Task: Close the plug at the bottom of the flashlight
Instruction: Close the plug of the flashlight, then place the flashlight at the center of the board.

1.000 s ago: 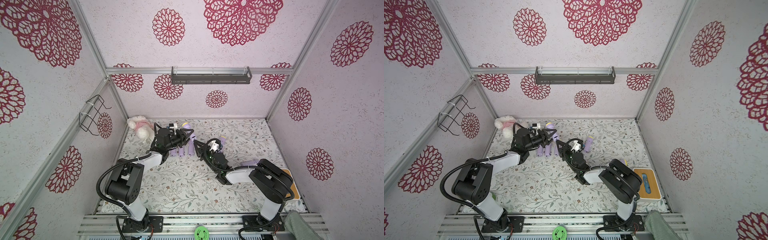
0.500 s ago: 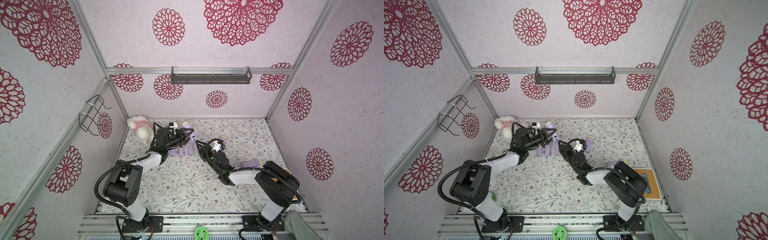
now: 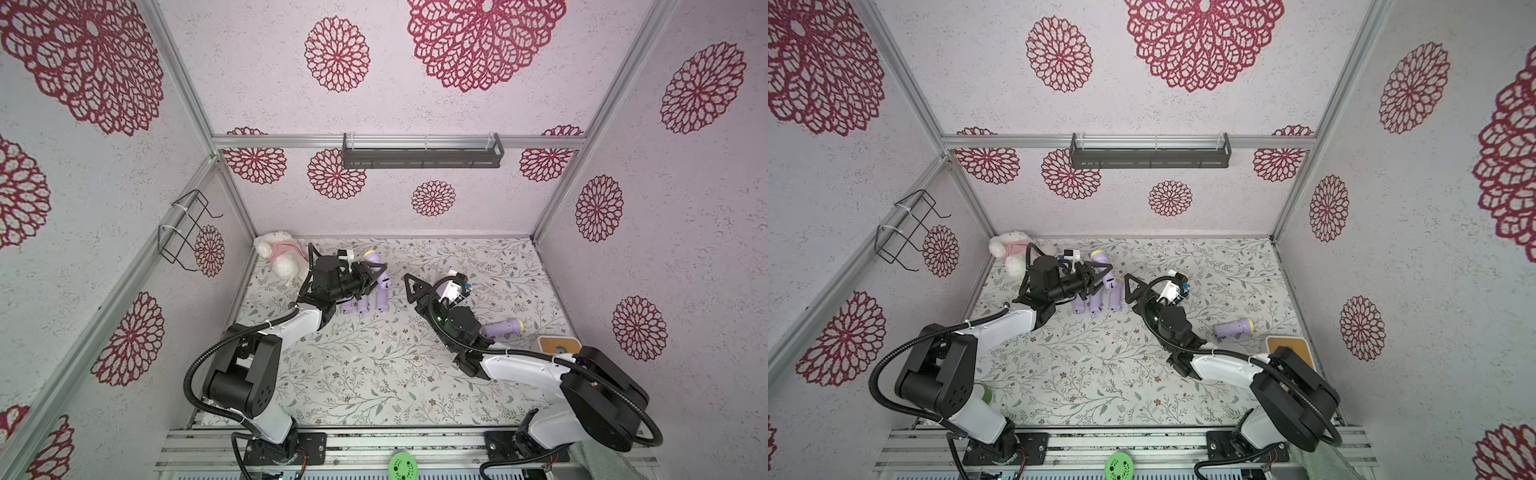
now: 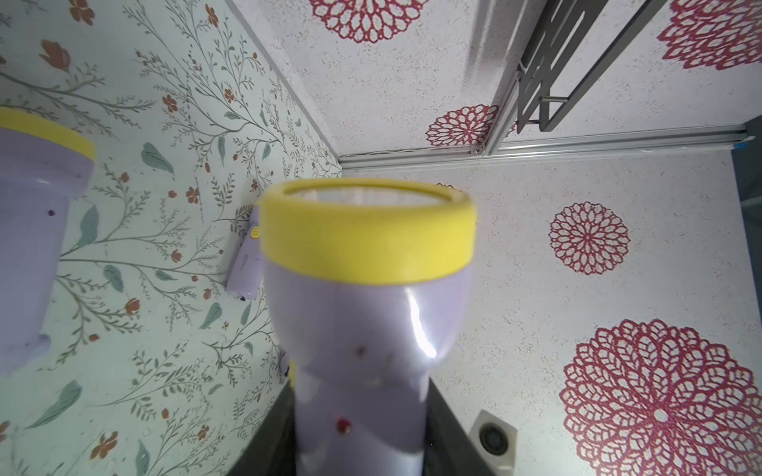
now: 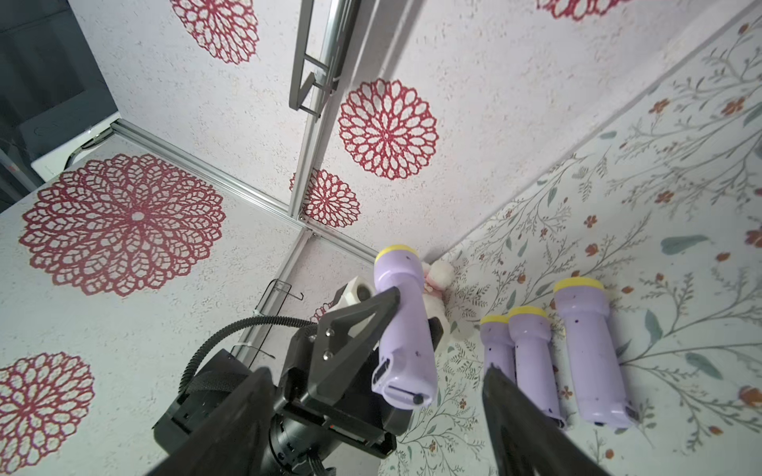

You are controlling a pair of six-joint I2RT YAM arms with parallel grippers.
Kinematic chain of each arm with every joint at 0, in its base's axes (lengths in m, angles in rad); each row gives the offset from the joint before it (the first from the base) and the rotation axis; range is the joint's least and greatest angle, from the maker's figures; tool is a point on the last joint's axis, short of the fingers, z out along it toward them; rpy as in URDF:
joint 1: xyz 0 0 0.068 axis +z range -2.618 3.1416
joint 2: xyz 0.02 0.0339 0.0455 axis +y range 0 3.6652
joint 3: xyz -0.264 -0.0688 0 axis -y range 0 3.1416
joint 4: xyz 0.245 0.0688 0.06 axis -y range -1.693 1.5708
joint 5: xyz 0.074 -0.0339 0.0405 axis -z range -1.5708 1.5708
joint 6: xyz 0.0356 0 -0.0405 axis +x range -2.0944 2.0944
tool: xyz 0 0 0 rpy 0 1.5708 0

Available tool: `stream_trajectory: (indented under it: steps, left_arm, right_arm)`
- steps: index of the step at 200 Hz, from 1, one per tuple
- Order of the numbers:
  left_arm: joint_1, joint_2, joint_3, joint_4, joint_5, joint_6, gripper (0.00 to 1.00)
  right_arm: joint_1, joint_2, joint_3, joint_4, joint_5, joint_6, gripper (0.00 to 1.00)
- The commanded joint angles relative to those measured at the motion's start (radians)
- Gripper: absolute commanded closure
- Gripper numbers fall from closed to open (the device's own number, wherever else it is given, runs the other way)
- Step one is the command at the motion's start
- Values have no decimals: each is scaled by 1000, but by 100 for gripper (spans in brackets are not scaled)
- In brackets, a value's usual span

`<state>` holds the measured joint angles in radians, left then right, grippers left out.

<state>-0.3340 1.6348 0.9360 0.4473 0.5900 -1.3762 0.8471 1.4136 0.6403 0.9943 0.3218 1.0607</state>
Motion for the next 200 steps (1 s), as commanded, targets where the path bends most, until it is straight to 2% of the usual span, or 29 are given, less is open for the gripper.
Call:
stream_trajectory:
  steps: [1, 37, 77, 116, 150, 200]
  left_arm:
    - [-4, -60, 42, -68, -37, 77, 100]
    - [-39, -119, 115, -295, -130, 263, 100]
    - [-114, -173, 167, -453, -263, 454, 100]
    - [-152, -190, 169, -475, -336, 529, 100]
    - [-192, -181, 229, -587, -417, 619, 100]
    - [-272, -116, 346, -765, -554, 721, 100]
  right_arm:
    - [-3, -80, -18, -31, 79, -147, 19]
    - [-3, -168, -39, -57, 126, -254, 18]
    - [-3, -262, -60, -89, 154, -391, 17]
    - [-5, -390, -105, -150, 208, -534, 12]
    - [-11, -536, -141, -271, 254, -645, 1]
    - [-20, -747, -175, -496, 306, -683, 1]
